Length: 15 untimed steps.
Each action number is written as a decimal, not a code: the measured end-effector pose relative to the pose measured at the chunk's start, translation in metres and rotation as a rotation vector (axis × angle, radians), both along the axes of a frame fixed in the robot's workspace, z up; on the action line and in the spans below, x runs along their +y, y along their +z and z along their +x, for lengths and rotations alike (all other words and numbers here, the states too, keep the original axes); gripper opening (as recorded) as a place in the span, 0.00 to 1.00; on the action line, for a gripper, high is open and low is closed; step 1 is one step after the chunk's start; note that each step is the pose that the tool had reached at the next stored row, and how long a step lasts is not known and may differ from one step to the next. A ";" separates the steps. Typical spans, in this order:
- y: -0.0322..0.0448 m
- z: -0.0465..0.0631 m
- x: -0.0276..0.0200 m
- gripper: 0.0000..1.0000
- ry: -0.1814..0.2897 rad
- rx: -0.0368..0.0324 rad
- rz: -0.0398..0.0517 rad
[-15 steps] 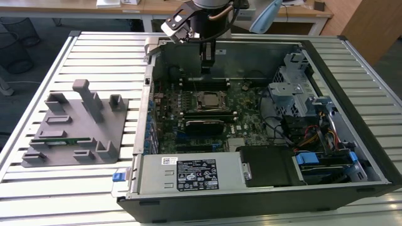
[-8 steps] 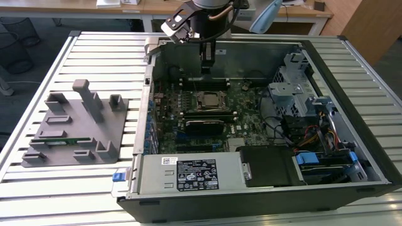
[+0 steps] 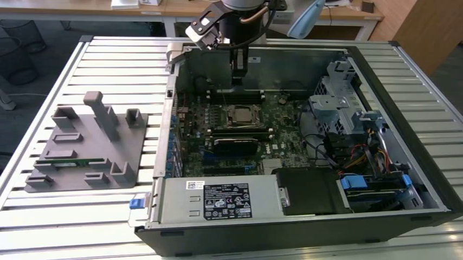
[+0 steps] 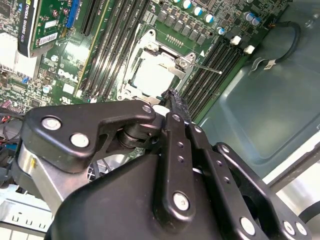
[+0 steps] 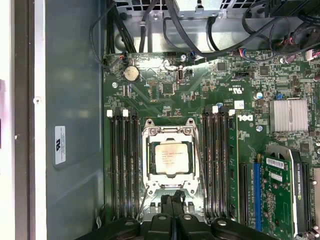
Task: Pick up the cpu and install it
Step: 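Close the cpu cover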
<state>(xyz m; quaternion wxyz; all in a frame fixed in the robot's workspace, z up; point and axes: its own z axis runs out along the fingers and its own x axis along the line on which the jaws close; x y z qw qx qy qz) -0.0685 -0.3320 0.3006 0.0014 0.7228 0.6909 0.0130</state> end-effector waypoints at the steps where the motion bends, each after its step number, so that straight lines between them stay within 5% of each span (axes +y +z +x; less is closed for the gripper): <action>1: 0.0000 0.000 0.0000 0.11 0.000 0.0000 0.0000; 15: -0.0007 0.000 0.0000 0.11 0.000 0.0000 -0.0001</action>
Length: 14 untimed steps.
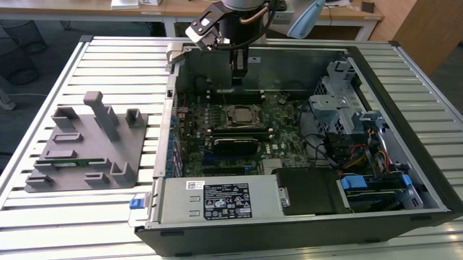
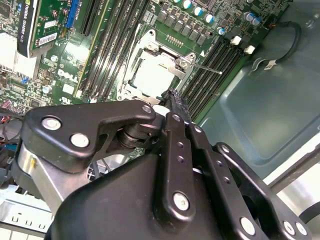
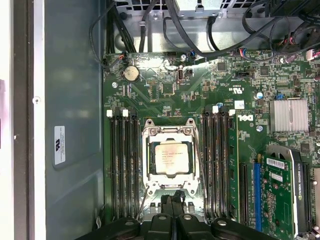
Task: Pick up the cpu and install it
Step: 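Close the cpu cover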
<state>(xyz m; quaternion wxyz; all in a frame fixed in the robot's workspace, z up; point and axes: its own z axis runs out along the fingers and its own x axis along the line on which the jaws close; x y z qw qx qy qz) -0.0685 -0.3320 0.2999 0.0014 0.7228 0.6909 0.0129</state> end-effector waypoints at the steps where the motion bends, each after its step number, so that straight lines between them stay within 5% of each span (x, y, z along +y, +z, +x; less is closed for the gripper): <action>1: -0.0001 0.000 0.0000 0.11 0.000 0.0000 0.0000; 14: -0.0009 0.000 0.0000 0.11 0.005 0.0000 0.0000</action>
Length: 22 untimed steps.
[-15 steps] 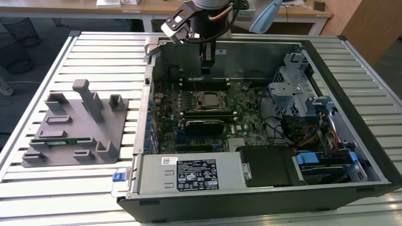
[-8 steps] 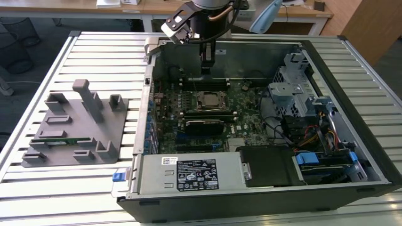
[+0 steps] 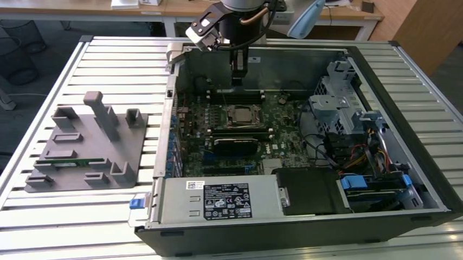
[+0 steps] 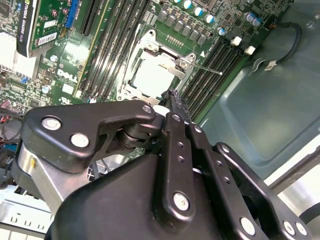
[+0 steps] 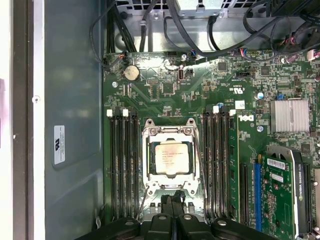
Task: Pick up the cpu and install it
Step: 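Close the cpu cover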
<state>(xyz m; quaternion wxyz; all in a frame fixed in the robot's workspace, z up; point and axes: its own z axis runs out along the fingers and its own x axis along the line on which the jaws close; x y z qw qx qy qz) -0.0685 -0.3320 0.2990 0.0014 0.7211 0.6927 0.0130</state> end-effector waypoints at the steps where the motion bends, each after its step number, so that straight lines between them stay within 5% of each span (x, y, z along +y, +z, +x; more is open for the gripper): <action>1: 0.0000 0.000 0.0000 0.11 0.001 0.0000 0.0000; 22: -0.0003 0.000 0.0000 0.11 0.020 0.0000 0.0000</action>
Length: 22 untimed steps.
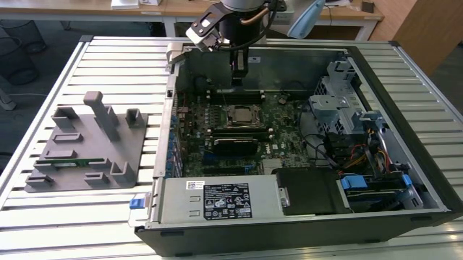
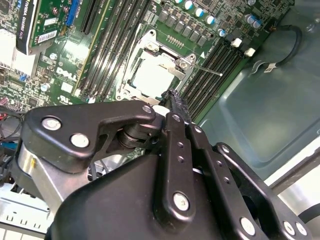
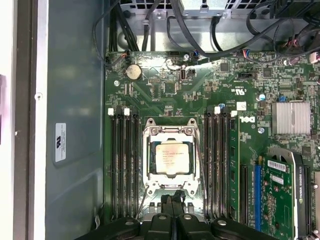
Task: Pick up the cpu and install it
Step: 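Close the cpu cover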
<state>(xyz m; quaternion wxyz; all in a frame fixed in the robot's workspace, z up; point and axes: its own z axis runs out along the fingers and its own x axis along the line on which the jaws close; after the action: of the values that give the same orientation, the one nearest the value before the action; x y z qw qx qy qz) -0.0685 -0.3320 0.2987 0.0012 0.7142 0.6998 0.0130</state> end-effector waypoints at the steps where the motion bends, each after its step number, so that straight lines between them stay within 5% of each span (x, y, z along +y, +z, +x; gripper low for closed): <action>1: 0.0000 0.000 0.0000 0.11 0.001 0.0000 0.0000; 22: -0.0002 0.000 0.0000 0.11 0.020 0.0000 0.0000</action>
<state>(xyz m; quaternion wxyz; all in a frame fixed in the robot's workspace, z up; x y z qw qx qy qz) -0.0685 -0.3320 0.2985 0.0011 0.7072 0.7068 0.0130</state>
